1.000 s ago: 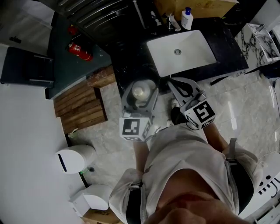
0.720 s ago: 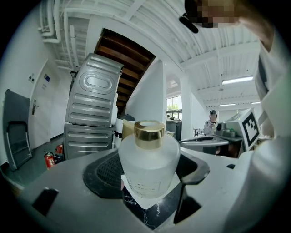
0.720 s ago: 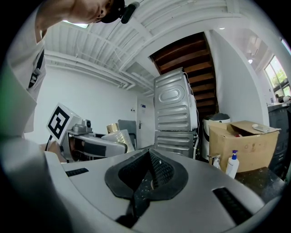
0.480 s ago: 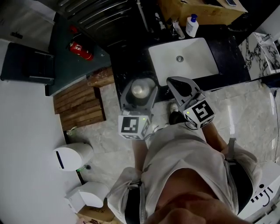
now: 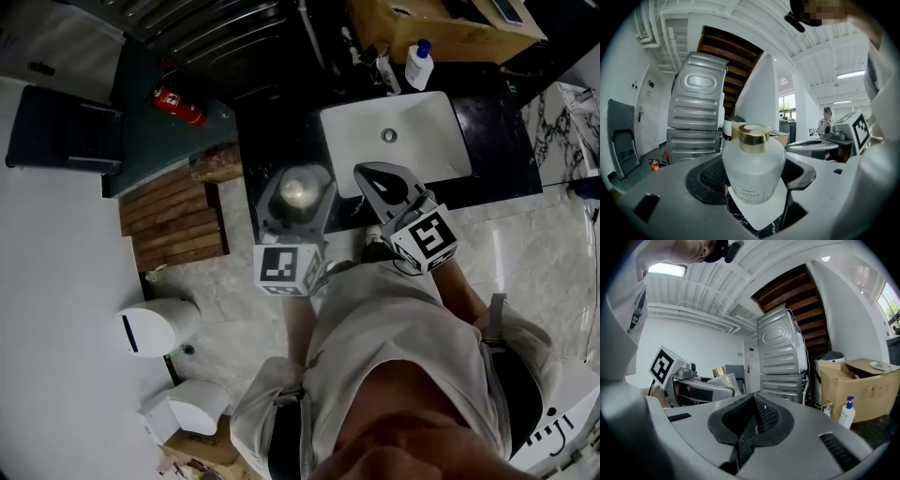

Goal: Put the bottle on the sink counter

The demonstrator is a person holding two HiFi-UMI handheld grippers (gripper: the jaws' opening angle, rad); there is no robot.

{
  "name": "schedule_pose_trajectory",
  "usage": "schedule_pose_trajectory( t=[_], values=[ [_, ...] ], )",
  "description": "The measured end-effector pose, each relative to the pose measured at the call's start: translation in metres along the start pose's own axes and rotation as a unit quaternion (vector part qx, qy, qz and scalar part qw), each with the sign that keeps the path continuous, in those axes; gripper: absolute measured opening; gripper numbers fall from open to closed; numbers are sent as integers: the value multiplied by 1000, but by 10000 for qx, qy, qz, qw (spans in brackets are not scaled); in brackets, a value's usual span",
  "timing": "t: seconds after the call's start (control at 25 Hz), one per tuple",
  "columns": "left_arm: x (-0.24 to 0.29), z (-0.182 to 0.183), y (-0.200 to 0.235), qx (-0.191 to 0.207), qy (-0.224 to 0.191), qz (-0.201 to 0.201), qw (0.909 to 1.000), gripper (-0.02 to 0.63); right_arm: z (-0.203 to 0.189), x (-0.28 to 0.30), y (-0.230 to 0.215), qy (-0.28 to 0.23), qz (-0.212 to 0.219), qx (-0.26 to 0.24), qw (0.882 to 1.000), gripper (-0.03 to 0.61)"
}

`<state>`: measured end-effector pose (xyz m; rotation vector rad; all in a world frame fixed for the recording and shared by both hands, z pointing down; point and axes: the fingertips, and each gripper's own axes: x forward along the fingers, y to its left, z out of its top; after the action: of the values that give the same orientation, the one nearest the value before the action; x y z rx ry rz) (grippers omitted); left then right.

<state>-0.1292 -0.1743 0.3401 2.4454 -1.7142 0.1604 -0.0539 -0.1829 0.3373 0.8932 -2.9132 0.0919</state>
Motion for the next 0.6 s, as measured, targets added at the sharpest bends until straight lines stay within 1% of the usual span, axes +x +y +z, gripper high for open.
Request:
schedule_pose_trajectory(
  t=[0.28,0.6],
  values=[
    [29,-4,5,45,94,87,9999,328,-12,6,-20,153,47,124,9998,-2],
    [60,-14,20,169,217,125,9995,328,-22,19,-46,283,-27,187,9994,-2]
  ],
)
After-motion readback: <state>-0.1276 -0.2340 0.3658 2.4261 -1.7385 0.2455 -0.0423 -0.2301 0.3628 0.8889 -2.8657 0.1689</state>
